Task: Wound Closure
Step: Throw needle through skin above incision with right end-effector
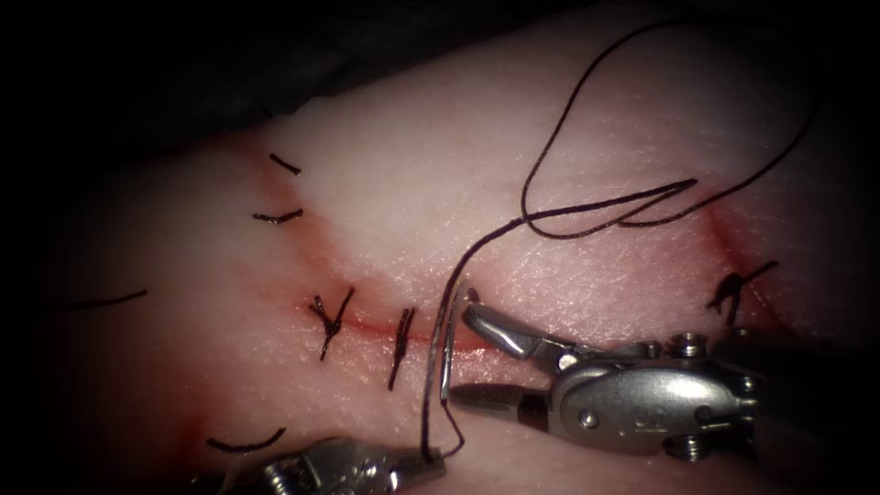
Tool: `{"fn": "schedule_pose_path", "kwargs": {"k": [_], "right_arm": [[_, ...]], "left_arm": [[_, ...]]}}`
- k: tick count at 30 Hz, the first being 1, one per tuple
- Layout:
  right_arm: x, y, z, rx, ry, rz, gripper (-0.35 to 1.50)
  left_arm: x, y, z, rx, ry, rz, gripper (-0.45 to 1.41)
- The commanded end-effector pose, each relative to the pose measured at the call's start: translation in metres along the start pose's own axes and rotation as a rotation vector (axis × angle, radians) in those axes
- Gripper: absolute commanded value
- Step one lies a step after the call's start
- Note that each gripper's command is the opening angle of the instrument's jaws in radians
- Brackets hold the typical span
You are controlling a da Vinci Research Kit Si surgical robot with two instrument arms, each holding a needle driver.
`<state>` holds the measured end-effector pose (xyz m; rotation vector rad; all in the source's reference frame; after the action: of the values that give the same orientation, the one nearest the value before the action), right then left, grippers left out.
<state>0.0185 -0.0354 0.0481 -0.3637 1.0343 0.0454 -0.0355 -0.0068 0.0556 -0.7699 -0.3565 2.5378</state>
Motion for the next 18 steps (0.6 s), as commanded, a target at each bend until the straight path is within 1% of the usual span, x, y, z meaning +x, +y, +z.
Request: {"fn": "schedule_pose_path", "kwargs": {"k": [1,3,4,6,7,9,11,12,13,14,15,18], "right_arm": [[0.0009,0.0003,0.0011,0.000,0.007,-0.005,1.23],[0.0012,0.0005,0.0006,0.003,0.010,-0.014,1.25],[0.0012,0.0010,0.0003,0.005,0.010,-0.021,1.23],[0.0013,0.0018,0.0002,0.006,0.008,-0.037,1.13],[0.0016,0.0031,0.0002,0.007,0.004,-0.059,1.11],[0.0021,0.0044,0.0004,0.007,-0.001,-0.080,1.11],[0.0025,0.0055,0.0008,0.005,-0.005,-0.120,1.16],[0.0030,0.0067,0.0014,0.000,-0.011,-0.177,1.30],[0.0030,0.0067,0.0014,0.000,-0.011,-0.177,1.30],[0.0035,0.0080,0.0025,0.013,0.004,-0.220,1.36],[0.0038,0.0086,0.0032,0.026,0.003,-0.239,1.40],[0.0041,0.0089,0.0040,0.035,0.014,-0.269,1.40]], "left_arm": [[0.0006,-0.0007,0.0003,0.000,0.004,0.003,-0.45],[0.0006,-0.0007,0.0003,0.000,0.004,0.003,-0.45],[0.0007,-0.0007,0.0003,0.000,0.004,0.003,-0.45],[0.0007,-0.0007,0.0003,0.000,0.004,0.003,-0.45],[0.0007,-0.0007,0.0003,0.000,0.004,0.003,-0.45],[0.0007,-0.0007,0.0003,0.000,0.004,0.003,-0.45],[0.0007,-0.0007,0.0003,0.000,0.004,0.003,-0.45],[0.0007,-0.0007,0.0003,0.000,0.004,0.003,-0.45],[0.0007,-0.0007,0.0003,0.000,0.004,0.003,-0.45],[0.0007,-0.0007,0.0003,0.000,0.004,0.003,-0.45],[0.0007,-0.0007,0.0003,0.000,0.004,0.003,-0.45],[0.0007,-0.0007,0.0003,0.000,0.004,0.003,-0.45]]}}
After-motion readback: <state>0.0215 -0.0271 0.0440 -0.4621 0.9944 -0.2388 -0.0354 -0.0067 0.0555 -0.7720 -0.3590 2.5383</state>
